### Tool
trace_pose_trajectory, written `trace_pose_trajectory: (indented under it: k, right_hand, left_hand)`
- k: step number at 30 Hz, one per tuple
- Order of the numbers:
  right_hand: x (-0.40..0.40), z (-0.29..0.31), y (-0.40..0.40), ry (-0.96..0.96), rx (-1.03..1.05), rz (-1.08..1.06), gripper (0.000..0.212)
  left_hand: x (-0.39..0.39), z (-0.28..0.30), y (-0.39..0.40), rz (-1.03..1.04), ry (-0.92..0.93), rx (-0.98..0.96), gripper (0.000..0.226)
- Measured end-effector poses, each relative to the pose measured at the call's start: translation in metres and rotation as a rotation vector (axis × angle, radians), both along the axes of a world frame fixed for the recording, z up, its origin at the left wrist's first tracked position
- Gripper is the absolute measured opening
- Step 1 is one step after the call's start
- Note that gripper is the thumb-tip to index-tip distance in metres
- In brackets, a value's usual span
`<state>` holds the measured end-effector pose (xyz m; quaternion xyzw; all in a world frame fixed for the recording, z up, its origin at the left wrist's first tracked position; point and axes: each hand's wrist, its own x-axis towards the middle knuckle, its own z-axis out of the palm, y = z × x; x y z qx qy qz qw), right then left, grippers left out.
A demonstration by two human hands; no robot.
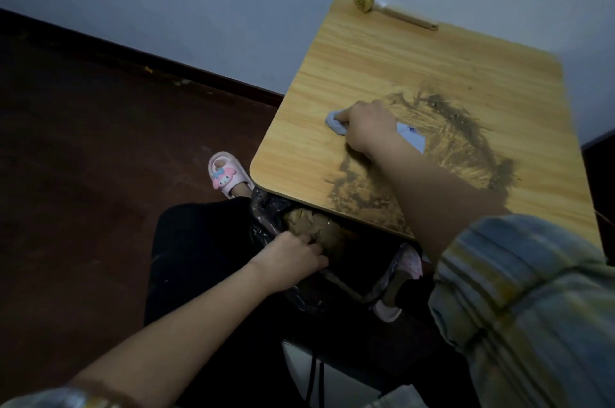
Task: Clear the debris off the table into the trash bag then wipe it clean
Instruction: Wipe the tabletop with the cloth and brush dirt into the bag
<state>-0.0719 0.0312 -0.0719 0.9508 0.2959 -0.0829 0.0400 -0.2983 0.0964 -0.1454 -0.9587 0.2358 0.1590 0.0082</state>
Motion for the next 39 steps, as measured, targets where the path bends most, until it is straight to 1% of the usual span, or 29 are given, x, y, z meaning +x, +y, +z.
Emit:
trace_pose_trajectory:
  k: [2,4,8,10,15,16,18,21,24,27,31,34,36,39]
  right_hand:
    - [-0.004,-0.002,-0.001,0.019,-0.009,0.011,0.035]
    - [-0.011,-0.001,-0.005,0.009,-0.024,0.071,0.034]
    - [-0.037,-0.002,-0.022,0.008,-0.021,0.296,0.03]
    - [-0.05,-0.003,-0.035,0.025,0.012,0.385,0.036]
    - [-0.075,-0.005,-0.051,0.12,0.023,0.495,0.044]
    - [-0.075,-0.003,-0.052,0.138,0.025,0.503,0.045]
    - [-0.067,0.004,-0.05,0.127,0.056,0.448,0.044]
    - [-0.049,0.011,-0.043,0.021,0.096,0.259,0.038]
    - [-0.046,0.008,-0.032,0.01,0.016,0.17,0.033]
    - [-0.056,0.002,-0.029,-0.004,-0.038,0.205,0.03]
    - [-0.073,-0.001,-0.047,-0.001,-0.013,0.393,0.023]
    - [-0.086,-0.004,-0.066,-0.012,-0.003,0.483,0.027]
    - [-0.089,-0.003,-0.072,0.015,-0.03,0.535,0.031]
    - [-0.079,0.009,-0.07,0.075,0.017,0.515,0.035]
  left_hand:
    - [-0.001,-0.003,0.0,0.008,0.0,-0.006,0.034]
    - [-0.001,-0.004,0.001,0.011,-0.002,-0.009,0.034]
    - [0.001,-0.005,0.002,0.003,-0.018,-0.003,0.033]
    - [0.003,-0.003,0.001,-0.001,-0.015,-0.003,0.035]
    - [0.003,0.001,-0.004,0.005,-0.027,-0.002,0.036]
    - [0.003,0.001,-0.005,0.007,-0.03,-0.002,0.036]
    - [0.003,0.003,-0.005,0.013,-0.034,-0.006,0.035]
    - [0.001,0.006,-0.005,0.014,-0.035,-0.001,0.036]
    - [-0.001,0.007,-0.006,0.013,-0.03,0.006,0.037]
    - [-0.002,0.008,-0.005,0.005,-0.042,0.018,0.036]
    - [-0.005,0.004,-0.002,0.017,-0.037,0.022,0.036]
    - [-0.005,0.001,-0.005,0.025,-0.038,0.012,0.037]
    - [-0.004,0.0,-0.006,0.026,-0.037,0.001,0.037]
    - [-0.003,0.0,-0.009,0.036,-0.033,-0.004,0.037]
